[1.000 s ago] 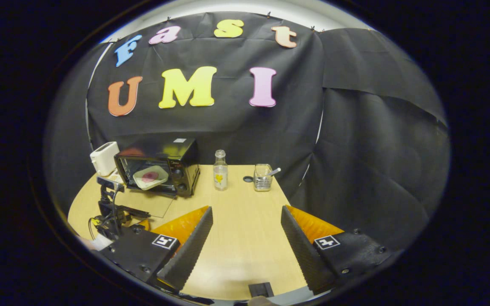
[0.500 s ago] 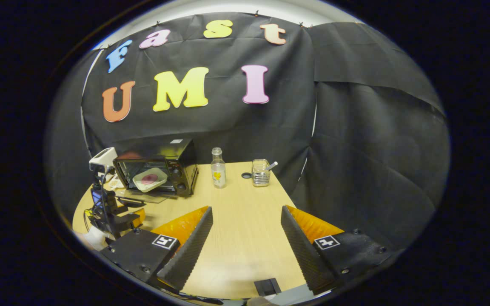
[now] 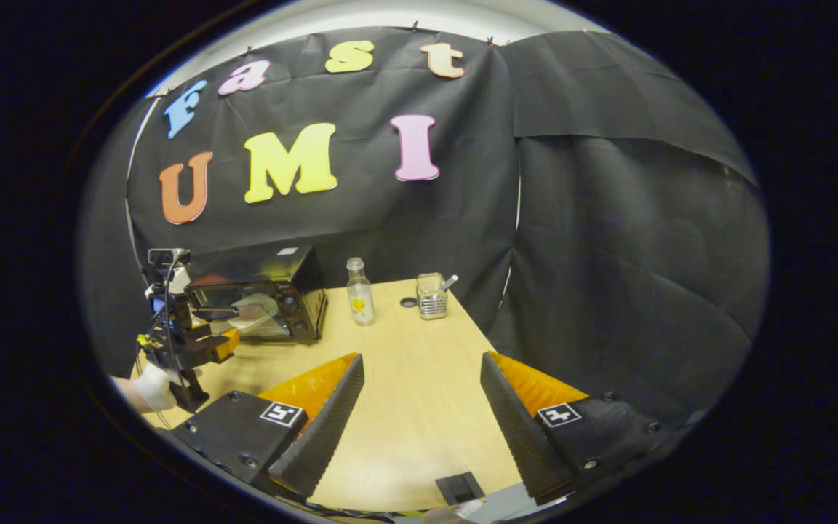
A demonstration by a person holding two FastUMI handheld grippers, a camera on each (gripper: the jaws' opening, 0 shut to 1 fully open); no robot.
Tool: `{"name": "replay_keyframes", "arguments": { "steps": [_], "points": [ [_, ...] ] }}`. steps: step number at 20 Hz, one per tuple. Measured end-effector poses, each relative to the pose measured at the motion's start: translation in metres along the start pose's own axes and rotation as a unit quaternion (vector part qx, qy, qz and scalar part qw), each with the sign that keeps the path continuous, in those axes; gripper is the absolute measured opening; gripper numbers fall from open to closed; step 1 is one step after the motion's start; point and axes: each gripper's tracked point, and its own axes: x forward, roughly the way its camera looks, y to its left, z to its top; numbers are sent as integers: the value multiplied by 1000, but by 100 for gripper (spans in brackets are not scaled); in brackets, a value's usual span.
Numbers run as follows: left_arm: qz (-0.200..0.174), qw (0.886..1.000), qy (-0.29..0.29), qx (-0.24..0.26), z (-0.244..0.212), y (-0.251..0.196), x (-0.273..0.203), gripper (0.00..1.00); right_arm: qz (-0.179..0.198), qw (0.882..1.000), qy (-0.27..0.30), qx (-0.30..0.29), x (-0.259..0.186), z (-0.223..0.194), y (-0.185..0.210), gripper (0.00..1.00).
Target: Open the electric oven with the left hand, put the food in, and close the electric oven.
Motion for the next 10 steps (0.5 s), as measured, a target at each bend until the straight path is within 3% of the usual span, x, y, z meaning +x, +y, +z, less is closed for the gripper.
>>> {"name": "replay_keyframes", "arguments": {
  "steps": [10],
  "points": [
    [-1, 1000, -22, 3, 33, 2, 16, 97, -11, 1000, 1, -5, -9, -1, -6, 100]
  ]
}}
